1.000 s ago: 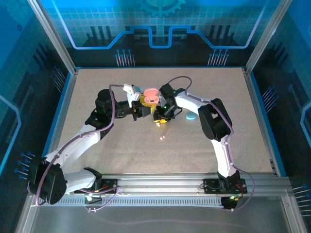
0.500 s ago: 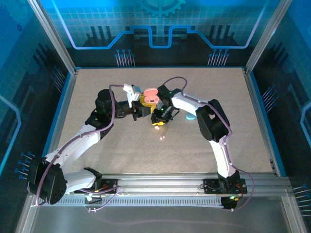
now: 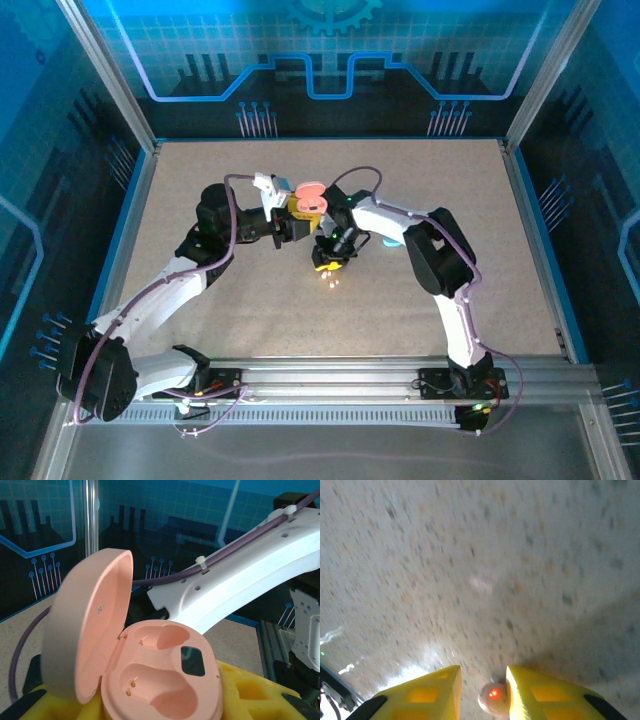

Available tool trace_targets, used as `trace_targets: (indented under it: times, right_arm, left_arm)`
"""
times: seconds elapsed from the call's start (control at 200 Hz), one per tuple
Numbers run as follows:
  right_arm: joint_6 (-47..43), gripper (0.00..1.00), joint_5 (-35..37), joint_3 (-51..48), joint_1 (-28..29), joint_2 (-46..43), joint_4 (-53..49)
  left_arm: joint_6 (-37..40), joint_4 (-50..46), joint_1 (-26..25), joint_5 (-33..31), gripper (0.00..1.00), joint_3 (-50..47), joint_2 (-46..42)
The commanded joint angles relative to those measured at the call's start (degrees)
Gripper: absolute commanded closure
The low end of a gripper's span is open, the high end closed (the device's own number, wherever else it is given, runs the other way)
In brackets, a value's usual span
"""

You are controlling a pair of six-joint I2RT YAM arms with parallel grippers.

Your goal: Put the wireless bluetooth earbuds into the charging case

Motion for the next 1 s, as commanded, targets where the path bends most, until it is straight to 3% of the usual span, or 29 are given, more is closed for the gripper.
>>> trace_targets:
  times: [0.0, 0.395, 0.665, 0.996]
  right_arm:
    - [-1.4, 0.69, 1.2, -2.4, 0.7, -3.3, -3.2]
    - [-5.6, 0.70, -1.6, -3.0, 1.2, -4.5, -5.2]
    - [-9.9, 0.64, 6.3, 1.3, 1.3, -4.8, -6.2]
    - [-19.3, 0.61, 0.5, 6.0, 1.7, 1.9, -10.3]
  left_arm:
    - [-1.3, 1.2, 0.2, -0.1, 0.67, 0.7, -0.5]
    - [-1.7, 1.2, 0.2, 0.0, 0.67, 1.1, -0.7]
    - [-1.8, 1.1, 0.1, -0.1, 0.67, 1.2, -0.6]
    - [-1.5, 0.8, -0.1, -0.5, 0.67, 1.2, -0.9]
